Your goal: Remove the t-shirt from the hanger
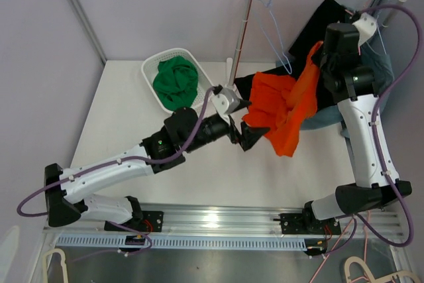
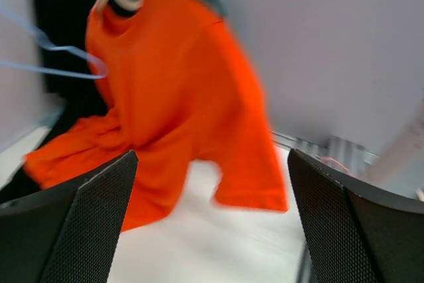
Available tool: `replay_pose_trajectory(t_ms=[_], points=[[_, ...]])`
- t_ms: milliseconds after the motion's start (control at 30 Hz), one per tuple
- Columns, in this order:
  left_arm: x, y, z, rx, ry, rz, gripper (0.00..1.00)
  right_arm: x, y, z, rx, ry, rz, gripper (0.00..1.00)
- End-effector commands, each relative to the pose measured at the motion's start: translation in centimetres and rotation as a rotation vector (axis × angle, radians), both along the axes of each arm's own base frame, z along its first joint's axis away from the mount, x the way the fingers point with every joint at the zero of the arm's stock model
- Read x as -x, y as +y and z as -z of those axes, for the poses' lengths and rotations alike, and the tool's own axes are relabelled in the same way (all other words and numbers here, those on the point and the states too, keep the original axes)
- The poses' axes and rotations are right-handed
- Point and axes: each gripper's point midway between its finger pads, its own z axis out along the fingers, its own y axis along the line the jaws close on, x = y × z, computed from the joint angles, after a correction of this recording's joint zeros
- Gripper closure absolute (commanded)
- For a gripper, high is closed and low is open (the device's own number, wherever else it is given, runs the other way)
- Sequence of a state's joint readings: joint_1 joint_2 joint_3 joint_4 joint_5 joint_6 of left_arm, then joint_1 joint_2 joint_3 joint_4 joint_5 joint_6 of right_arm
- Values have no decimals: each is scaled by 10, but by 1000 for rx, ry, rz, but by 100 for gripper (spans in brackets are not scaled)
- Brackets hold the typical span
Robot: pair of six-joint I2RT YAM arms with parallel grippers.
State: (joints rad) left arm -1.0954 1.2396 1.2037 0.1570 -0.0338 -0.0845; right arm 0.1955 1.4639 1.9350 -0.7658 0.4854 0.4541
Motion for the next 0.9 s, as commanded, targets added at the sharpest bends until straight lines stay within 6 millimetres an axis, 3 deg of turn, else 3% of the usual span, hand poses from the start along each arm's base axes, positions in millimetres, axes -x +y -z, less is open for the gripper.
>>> replay_pose_trajectory(t_ms=[0,100,133,233,367,400,467,500,533,567,600,633,667,700,733,767,800,833,867], points=[[45,-22,-12,65,-120,179,1,25,-25,24,-123,7,251,100],[63,-36,24,41,-139,256,1,28,-20,48,-156,63,269,100],[65,-39,21,72,-153,267,1,29,-17,50,-155,66,258,100],[64,-55,43,46,-109,288,1,32,-5,53,-158,62,230,100],[47,-80,58,7,-56,248,0,37,8,52,-177,53,186,100],[40,-89,76,-31,-32,231,0,38,9,52,-180,52,181,100],[27,-101,72,-45,-19,188,1,42,11,48,-196,41,170,100],[15,-112,99,-115,10,148,1,43,13,47,-200,37,162,100],[4,-120,70,-82,5,104,43,44,14,44,-200,30,151,100],[1,-126,83,-137,18,108,96,45,14,42,-202,25,147,100],[-3,-126,99,-198,42,82,99,44,14,38,-198,15,146,100],[0,-127,87,-169,26,88,99,43,13,36,-187,11,145,100],[7,-120,105,-182,25,97,99,42,11,35,-169,15,147,100],[21,-120,78,-75,-30,120,99,37,10,41,-150,41,156,100],[36,-102,67,-34,-72,136,100,33,4,38,-147,42,171,100],[49,-93,75,-36,-109,146,99,28,0,42,-144,61,177,100],[74,-88,71,3,-145,179,99,17,3,59,-151,126,150,100],[84,-82,61,20,-190,177,100,11,-13,65,-166,152,172,100],[108,-68,54,46,-199,179,100,9,-17,66,-175,180,163,100]])
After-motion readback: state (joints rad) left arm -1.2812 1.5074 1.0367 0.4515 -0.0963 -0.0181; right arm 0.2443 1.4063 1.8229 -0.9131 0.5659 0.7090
